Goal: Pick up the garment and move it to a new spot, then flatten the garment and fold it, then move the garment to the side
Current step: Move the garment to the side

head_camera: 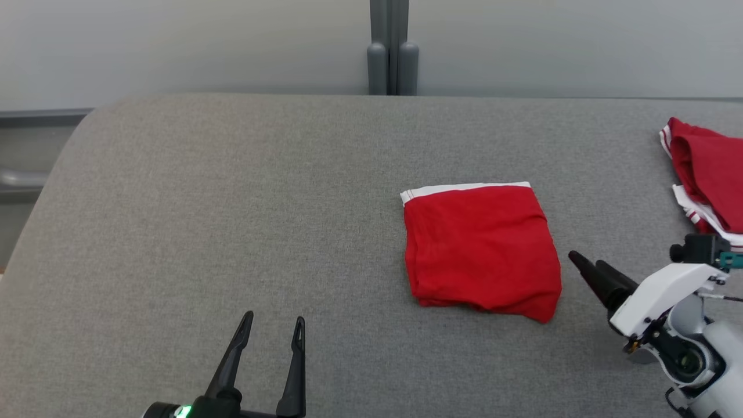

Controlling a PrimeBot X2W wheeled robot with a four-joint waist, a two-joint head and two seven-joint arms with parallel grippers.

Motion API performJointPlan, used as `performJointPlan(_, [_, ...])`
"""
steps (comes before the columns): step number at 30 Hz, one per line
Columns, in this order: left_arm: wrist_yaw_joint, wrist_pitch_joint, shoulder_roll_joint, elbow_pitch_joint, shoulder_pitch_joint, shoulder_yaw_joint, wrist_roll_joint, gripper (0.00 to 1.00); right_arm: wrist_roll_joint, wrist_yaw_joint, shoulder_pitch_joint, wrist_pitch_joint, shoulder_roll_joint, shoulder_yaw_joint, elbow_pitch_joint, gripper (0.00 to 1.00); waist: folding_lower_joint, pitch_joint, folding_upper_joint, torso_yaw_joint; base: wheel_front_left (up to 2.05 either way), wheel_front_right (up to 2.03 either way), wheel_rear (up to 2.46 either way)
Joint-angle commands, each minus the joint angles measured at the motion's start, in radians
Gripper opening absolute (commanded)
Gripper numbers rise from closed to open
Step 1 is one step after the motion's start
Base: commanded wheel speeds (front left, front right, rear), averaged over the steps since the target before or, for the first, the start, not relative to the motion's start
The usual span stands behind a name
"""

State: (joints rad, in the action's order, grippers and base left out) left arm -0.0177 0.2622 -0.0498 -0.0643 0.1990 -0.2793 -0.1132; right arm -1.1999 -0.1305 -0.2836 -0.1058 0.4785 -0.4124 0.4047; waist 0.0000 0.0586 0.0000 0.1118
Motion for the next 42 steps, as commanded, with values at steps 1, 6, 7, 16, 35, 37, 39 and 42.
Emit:
performJointPlan(1, [-0.002, 0.003, -0.002, -0.006, -0.029, -0.002, -0.004, 1.0, -0.039, 0.0, -0.02, -0.026, 0.025, 0.004, 0.006, 1.0, 0.0, 0.068, 0.0, 0.039, 0.0, 0.0, 0.0])
performJointPlan(6, [0.009, 0.003, -0.002, 0.0, -0.069, -0.022, 0.006, 1.0, -0.115, 0.0, -0.064, -0.072, 0.078, -0.007, 0.003, 1.0, 0.0, 0.129, 0.0, 0.053, 0.0, 0.0, 0.0])
performJointPlan(7, [0.009, 0.003, -0.002, 0.0, -0.075, -0.024, 0.006, 1.0, -0.121, 0.0, -0.071, -0.076, 0.082, -0.012, 0.002, 1.0, 0.0, 0.138, 0.0, 0.054, 0.0, 0.0, 0.0])
performJointPlan(16, [0.022, 0.003, -0.002, 0.008, -0.131, -0.064, -0.003, 1.0, -0.147, 0.0, -0.14, -0.088, 0.093, -0.082, 0.02, 1.0, 0.0, 0.198, 0.0, 0.066, 0.0, 0.0, 0.0])
performJointPlan(35, [0.036, 0.003, -0.002, -0.046, -0.204, -0.088, 0.019, 1.0, -0.059, 0.0, -0.289, 0.022, 0.253, -0.213, -0.03, 0.0, 0.0, 0.258, 0.0, -0.015, 0.0, 0.0, 0.0])
performJointPlan(37, [0.04, 0.003, -0.002, -0.056, -0.222, -0.086, 0.027, 1.0, -0.042, 0.0, -0.328, 0.028, 0.285, -0.218, -0.032, 0.0, 0.0, 0.281, 0.0, -0.04, 0.0, 0.0, 0.0])
performJointPlan(39, [0.045, 0.003, -0.002, -0.067, -0.239, -0.086, 0.033, 1.0, -0.031, 0.0, -0.365, 0.033, 0.32, -0.219, -0.035, 0.0, 0.0, 0.306, 0.0, -0.066, 0.0, 0.0, 0.0])
performJointPlan(42, [0.055, 0.003, -0.002, -0.075, -0.26, -0.091, 0.043, 1.0, -0.009, 0.0, -0.418, 0.037, 0.376, -0.218, -0.041, 0.0, 0.0, 0.339, 0.0, -0.103, 0.0, 0.0, 0.0])
